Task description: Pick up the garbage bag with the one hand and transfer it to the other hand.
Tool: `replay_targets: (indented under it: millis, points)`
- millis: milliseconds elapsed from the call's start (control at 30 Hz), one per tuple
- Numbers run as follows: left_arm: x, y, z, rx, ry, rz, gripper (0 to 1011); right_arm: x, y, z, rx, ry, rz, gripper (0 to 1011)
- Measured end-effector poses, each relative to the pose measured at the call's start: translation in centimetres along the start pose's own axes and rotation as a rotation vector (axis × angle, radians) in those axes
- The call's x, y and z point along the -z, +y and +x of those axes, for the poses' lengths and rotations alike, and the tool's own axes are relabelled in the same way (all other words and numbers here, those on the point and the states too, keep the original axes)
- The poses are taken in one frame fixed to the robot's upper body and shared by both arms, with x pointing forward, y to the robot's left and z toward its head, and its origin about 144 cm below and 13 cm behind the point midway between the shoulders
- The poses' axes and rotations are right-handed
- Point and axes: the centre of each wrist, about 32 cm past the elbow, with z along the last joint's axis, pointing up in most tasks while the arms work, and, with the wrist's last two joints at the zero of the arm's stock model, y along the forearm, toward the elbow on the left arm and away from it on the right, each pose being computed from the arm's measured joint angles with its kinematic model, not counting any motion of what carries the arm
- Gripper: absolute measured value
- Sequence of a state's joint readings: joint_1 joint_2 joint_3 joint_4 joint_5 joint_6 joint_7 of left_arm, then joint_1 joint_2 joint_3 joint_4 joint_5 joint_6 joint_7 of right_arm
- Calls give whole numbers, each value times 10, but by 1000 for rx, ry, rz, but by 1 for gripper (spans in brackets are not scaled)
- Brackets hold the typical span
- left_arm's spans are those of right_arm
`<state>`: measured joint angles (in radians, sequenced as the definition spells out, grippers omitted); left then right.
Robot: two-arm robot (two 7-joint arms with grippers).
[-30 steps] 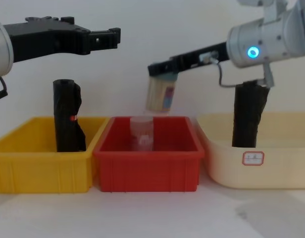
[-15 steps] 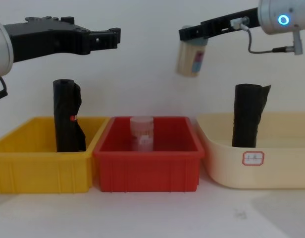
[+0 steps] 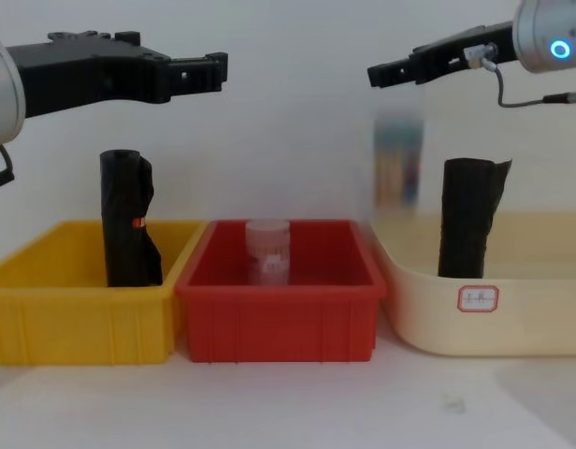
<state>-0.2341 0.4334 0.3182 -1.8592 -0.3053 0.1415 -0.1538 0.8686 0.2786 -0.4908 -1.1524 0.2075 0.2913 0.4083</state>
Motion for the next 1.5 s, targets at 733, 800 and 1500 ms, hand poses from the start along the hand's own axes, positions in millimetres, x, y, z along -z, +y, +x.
replay_targets:
  millis: [733, 800, 1500]
  points:
    - [0, 0, 0, 0, 0, 0, 1000, 20, -2, -5, -9, -19, 26, 1001]
    - [0, 0, 0, 0, 0, 0, 1000, 21, -4, -8, -17, -11, 36, 1001]
    - [0, 0, 0, 0, 0, 0, 1000, 54, -53, -75, -163, 184, 179, 1001]
